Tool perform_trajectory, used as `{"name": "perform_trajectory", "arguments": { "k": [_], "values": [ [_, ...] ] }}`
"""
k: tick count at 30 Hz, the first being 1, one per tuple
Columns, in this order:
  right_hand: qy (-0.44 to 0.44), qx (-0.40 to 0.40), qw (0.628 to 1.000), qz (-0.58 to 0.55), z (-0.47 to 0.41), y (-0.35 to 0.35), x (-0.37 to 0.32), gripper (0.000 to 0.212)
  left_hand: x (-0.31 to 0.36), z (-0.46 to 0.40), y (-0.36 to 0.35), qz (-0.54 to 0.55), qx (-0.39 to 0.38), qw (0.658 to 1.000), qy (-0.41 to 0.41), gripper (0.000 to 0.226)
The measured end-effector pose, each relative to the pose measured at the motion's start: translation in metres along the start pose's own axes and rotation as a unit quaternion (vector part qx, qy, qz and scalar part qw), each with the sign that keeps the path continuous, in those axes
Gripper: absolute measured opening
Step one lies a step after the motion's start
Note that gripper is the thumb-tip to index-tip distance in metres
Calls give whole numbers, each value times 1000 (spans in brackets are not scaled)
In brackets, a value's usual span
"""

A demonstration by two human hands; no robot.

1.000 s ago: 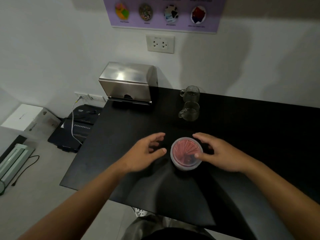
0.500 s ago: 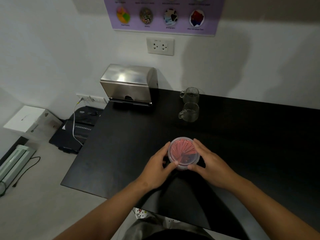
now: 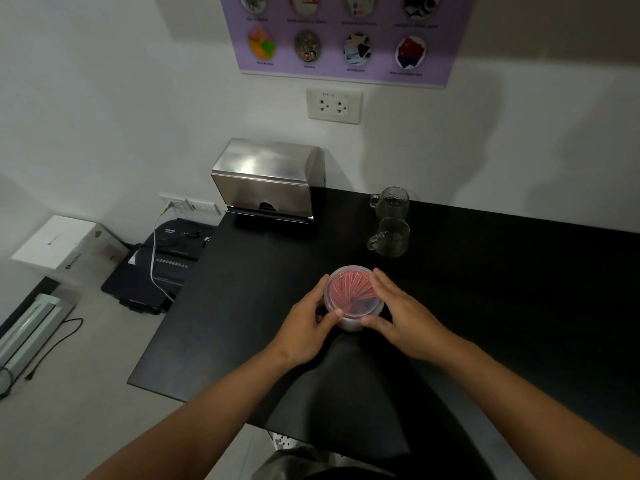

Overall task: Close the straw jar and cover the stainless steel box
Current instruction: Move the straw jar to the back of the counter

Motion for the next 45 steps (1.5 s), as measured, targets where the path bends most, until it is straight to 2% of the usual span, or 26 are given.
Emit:
{"name": "perform_trajectory", "arguments": {
  "k": [12, 19, 22, 25, 27, 30, 33, 38, 45],
  "values": [
    [28, 46, 990, 128, -93, 38, -11, 96, -8, -79, 38, 48, 14, 998, -32, 54],
    [6, 34, 991, 128, -151, 66, -8, 91, -18, -136, 51, 76, 70, 995, -12, 53],
    [5, 40, 991, 129, -168, 81, -7, 89, -25, -160, 53, 99, 86, 991, 20, 55],
    [17, 46, 989, 138, -182, 94, -8, 87, -25, -179, 54, 143, 102, 984, 16, 49],
    [21, 54, 989, 136, -191, 102, -9, 86, -20, -186, 53, 136, 117, 984, 17, 43],
    [23, 61, 990, 124, -200, 114, -9, 86, -10, -199, 48, 163, 125, 978, 31, 43],
    [31, 58, 994, 92, -206, 122, -10, 84, -1, -209, 50, 118, 144, 982, 35, 46],
    [36, 59, 996, 52, -216, 132, -9, 81, 7, -221, 49, 57, 118, 991, 14, 45],
    [20, 59, 997, 40, -227, 137, -6, 81, 13, -233, 54, 37, 110, 993, 10, 50]
  ]
}}
Point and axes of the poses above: each hand's wrist, its own z-axis away from the middle knuckle, its own y-axis out of the back of the hand, x = y × z, the point moved 8 cm from there along -z, towards the middle knuckle, and after that the axes turned 5 degrees about z, right-handed, at the moved point
